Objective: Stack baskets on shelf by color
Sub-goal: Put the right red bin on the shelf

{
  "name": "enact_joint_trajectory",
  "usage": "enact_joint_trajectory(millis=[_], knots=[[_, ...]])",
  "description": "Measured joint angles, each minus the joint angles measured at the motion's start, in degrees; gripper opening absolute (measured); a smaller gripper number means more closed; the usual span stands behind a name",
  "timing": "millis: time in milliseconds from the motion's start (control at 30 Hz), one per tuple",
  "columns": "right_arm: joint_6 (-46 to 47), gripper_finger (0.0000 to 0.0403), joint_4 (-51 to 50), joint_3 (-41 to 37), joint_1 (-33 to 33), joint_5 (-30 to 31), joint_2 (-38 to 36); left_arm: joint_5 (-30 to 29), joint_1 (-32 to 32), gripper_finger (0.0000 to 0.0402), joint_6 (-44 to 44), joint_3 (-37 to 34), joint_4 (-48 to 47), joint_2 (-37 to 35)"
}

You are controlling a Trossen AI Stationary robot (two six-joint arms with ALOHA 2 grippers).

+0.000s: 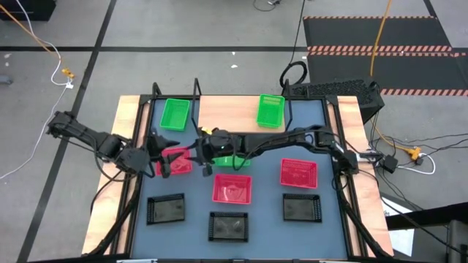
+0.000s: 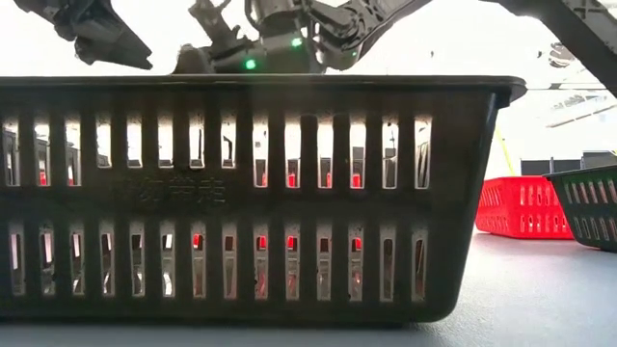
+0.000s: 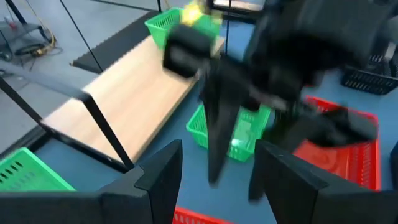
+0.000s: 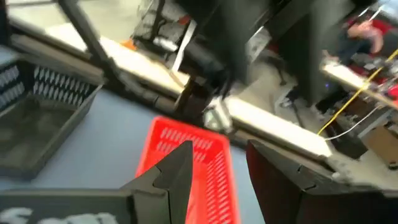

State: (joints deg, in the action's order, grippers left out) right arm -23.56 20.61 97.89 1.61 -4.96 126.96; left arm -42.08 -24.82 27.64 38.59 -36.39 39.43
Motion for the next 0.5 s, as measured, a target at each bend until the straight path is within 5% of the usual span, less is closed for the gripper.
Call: enact_joint_trajectory(millis=[500], knots=[[-7.6,0.0144,-9.5,0.1,-1.4,-8.7,0.6,-0.1,0.0,0.0202,0.0,2.6,-0.8,1.9]])
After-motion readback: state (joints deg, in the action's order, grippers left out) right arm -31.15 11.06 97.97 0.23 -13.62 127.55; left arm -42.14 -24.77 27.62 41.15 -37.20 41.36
